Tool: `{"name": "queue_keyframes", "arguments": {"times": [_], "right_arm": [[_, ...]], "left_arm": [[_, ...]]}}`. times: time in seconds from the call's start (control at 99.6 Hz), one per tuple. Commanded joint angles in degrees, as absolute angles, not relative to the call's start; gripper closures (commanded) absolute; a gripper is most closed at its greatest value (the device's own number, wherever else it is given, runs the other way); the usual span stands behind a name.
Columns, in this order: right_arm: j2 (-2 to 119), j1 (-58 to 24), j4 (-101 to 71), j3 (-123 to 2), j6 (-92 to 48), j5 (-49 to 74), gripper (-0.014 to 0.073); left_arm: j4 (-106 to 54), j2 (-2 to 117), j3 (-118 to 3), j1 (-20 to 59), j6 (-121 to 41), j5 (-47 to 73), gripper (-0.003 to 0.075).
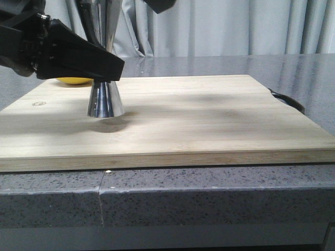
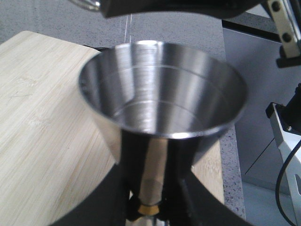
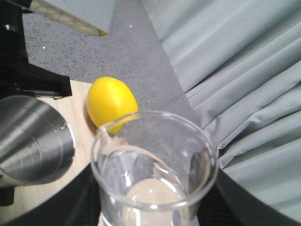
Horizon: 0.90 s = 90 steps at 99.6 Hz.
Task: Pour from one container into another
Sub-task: 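Tilt the beaker with the right gripper, pouring liquid into the held jigger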
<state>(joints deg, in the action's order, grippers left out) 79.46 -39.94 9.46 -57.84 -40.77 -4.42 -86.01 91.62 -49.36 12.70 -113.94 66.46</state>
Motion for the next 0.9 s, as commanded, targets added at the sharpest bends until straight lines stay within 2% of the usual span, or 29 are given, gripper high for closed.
{"name": "queue_keyframes", "arguments": {"times": [0.0,0.893], "right_arm": [[77.2,-39.6,10.9,-59.9,-41.0,-10.2,0.0323],[77.2,-39.6,22.8,-59.9,-41.0,-11.8,0.0323]], "left_arm": [[-89.9,90.1,-51.0,13.2,-113.5,72.0,0.0739],[-89.9,90.1,-51.0,13.2,-113.5,72.0,0.0739]]}}
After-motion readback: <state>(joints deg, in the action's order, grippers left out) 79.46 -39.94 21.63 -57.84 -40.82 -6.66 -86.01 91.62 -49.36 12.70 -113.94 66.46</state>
